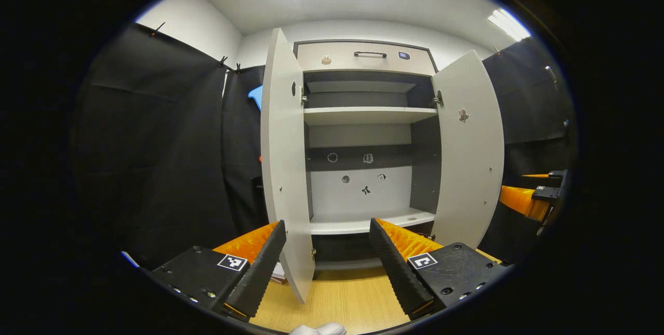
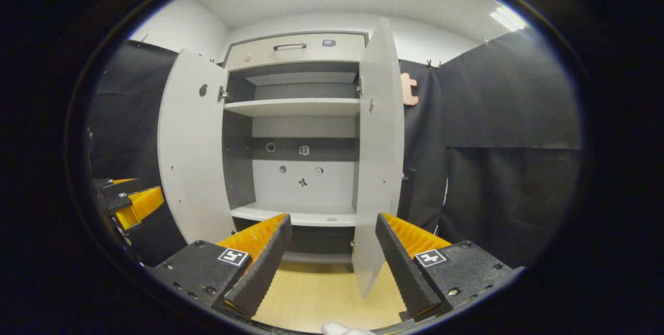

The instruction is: Open the right door of the double-door shoe cabinet with the right hand, and open the left door with the left hand.

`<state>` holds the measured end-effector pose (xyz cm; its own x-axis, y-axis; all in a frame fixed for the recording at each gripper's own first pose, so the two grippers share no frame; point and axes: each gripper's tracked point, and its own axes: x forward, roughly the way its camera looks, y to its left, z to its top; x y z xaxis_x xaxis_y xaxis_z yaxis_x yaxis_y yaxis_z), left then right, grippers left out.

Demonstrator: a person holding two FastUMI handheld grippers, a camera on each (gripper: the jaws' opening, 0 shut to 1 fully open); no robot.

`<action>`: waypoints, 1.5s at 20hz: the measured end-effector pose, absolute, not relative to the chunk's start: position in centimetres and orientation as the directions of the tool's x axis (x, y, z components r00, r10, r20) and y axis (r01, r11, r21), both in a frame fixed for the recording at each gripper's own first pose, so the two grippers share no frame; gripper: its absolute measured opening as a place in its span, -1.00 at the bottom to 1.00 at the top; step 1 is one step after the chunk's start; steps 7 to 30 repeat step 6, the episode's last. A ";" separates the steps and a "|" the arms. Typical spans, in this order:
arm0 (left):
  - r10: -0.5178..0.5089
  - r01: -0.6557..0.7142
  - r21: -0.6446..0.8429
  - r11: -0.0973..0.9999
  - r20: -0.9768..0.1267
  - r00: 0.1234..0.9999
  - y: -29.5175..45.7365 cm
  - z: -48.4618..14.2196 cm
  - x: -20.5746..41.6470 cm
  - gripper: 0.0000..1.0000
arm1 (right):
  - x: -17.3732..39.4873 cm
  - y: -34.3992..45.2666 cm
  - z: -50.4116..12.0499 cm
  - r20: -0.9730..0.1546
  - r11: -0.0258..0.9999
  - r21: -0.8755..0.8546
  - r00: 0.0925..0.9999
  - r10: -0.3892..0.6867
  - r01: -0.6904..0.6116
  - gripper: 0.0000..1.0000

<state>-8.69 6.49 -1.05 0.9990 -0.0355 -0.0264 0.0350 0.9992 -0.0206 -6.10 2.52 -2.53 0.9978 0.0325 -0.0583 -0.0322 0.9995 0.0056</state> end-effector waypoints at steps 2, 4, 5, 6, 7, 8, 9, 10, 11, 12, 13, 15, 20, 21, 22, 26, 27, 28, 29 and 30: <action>-0.038 0.037 -0.022 0.999 -0.026 0.999 6.6 -0.9 -8.5 0.92 | -6.0 2.7 -2.5 -0.058 0.999 0.008 0.998 0.034 -0.034 1.00; -0.038 0.038 -0.023 0.999 -0.024 0.999 6.6 -0.9 -8.5 0.92 | -6.1 2.7 -2.4 -0.057 0.999 0.004 0.998 0.034 -0.034 1.00; -0.038 0.038 -0.023 0.999 -0.026 0.999 6.6 -0.8 -8.5 0.92 | -6.1 2.8 -2.4 -0.057 0.999 0.002 0.998 0.034 -0.034 1.00; -0.037 0.036 -0.023 0.999 -0.025 0.999 6.7 -0.9 -8.5 0.92 | -6.1 2.8 -2.4 -0.058 0.999 0.001 0.998 0.035 -0.035 1.00; -0.037 0.036 -0.023 0.999 -0.025 0.999 6.7 -0.9 -8.5 0.92 | -6.1 2.8 -2.4 -0.058 0.999 0.001 0.998 0.035 -0.035 1.00; -0.037 0.036 -0.023 0.999 -0.025 0.999 6.7 -0.9 -8.5 0.92 | -6.1 2.8 -2.4 -0.058 0.999 0.001 0.998 0.035 -0.035 1.00; -0.037 0.036 -0.023 0.999 -0.025 0.999 6.7 -0.9 -8.5 0.92 | -6.1 2.8 -2.4 -0.058 0.999 0.001 0.998 0.035 -0.035 1.00; -0.037 0.036 -0.023 0.999 -0.025 0.999 6.7 -0.9 -8.5 0.92 | -6.1 2.8 -2.4 -0.058 0.999 0.001 0.998 0.035 -0.035 1.00; -0.037 0.036 -0.023 0.999 -0.025 0.999 6.7 -0.9 -8.5 0.92 | -6.1 2.8 -2.4 -0.058 0.999 0.001 0.998 0.035 -0.035 1.00; -0.037 0.036 -0.023 0.999 -0.025 0.999 6.7 -0.9 -8.5 0.92 | -6.1 2.8 -2.4 -0.058 0.999 0.001 0.998 0.035 -0.035 1.00; -0.037 0.036 -0.023 0.999 -0.025 0.999 6.7 -0.9 -8.5 0.92 | -6.1 2.8 -2.4 -0.058 0.999 0.001 0.998 0.035 -0.035 1.00; -0.037 0.036 -0.023 0.999 -0.025 0.999 6.7 -0.9 -8.5 0.92 | -6.1 2.8 -2.4 -0.058 0.999 0.001 0.998 0.035 -0.035 1.00; -0.037 0.036 -0.023 0.999 -0.025 0.999 6.7 -0.9 -8.5 0.92 | -6.1 2.8 -2.4 -0.058 0.999 0.001 0.998 0.035 -0.035 1.00; -0.037 0.036 -0.023 0.999 -0.025 0.999 6.7 -0.9 -8.5 0.92 | -6.1 2.8 -2.4 -0.058 0.999 0.001 0.998 0.035 -0.035 1.00; -0.037 0.036 -0.023 0.999 -0.025 0.999 6.7 -0.9 -8.5 0.92 | -6.1 2.8 -2.4 -0.058 0.999 0.001 0.998 0.035 -0.035 1.00; -0.037 0.036 -0.023 0.999 -0.025 0.999 6.7 -0.9 -8.5 0.92 | -6.1 2.8 -2.4 -0.058 0.999 0.001 0.998 0.035 -0.035 1.00; -0.037 0.036 -0.023 0.999 -0.025 0.999 6.7 -0.9 -8.5 0.92 | -6.1 2.8 -2.4 -0.058 0.999 0.001 0.998 0.035 -0.035 1.00; -0.037 0.036 -0.023 0.999 -0.025 0.999 6.7 -0.9 -8.5 0.92 | -6.1 2.8 -2.4 -0.058 0.999 0.001 0.998 0.035 -0.035 1.00; -0.037 0.036 -0.023 0.999 -0.025 0.999 6.7 -0.9 -8.5 0.92 | -6.1 2.8 -2.4 -0.058 0.999 0.001 0.998 0.035 -0.035 1.00; -0.037 0.036 -0.023 0.999 -0.025 0.999 6.7 -0.9 -8.5 0.92 | -6.1 2.8 -2.4 -0.058 0.999 0.001 0.998 0.035 -0.035 1.00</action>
